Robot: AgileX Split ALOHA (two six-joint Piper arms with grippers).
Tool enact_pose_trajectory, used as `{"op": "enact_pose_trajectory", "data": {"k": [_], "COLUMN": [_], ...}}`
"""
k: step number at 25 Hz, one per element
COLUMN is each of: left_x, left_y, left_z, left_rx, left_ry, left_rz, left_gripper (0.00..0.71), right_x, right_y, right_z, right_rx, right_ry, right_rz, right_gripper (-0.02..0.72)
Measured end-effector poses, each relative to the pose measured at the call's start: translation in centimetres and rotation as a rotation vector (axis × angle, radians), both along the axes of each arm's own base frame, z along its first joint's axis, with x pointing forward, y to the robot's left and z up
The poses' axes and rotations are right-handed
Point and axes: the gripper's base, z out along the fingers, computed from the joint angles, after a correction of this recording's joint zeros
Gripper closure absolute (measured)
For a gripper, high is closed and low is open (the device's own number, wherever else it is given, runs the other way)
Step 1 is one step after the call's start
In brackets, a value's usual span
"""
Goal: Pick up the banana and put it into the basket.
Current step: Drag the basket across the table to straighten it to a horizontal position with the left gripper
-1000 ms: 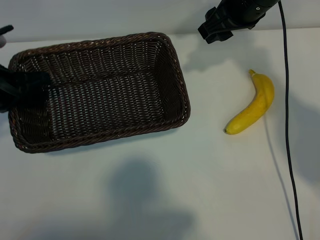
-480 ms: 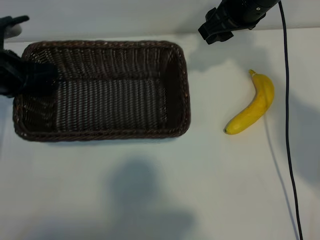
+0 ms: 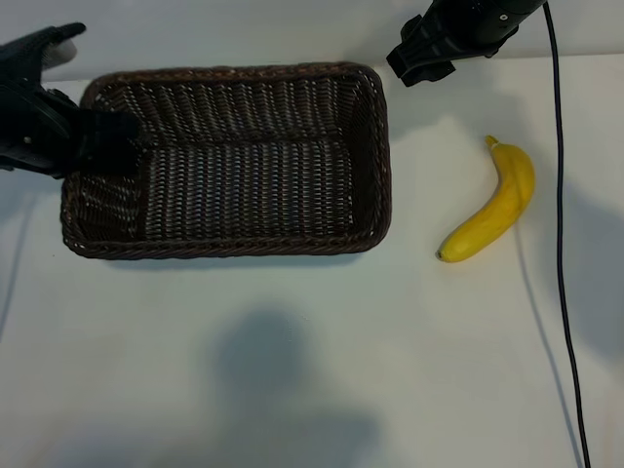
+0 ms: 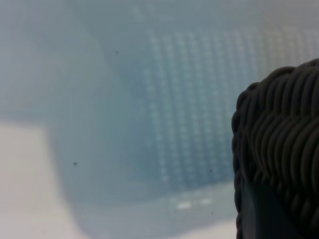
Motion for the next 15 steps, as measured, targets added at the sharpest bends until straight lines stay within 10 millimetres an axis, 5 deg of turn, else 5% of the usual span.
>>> {"op": "enact_pose_trajectory", "data": {"k": [15], "left_x": [1.8], "left_y": [0.0], "left_z": [-2.4], "left_rx": [-0.005], "left_ry": [0.031], "left_rz": [-0.041], "left_gripper": [0.543], "right_x": [0.0], "right_y": [0.0], "right_z": [0.0], "right_rx": [0.0], "right_ry": [0.0], "right_rz": [0.0], "right_gripper": [0.135]}}
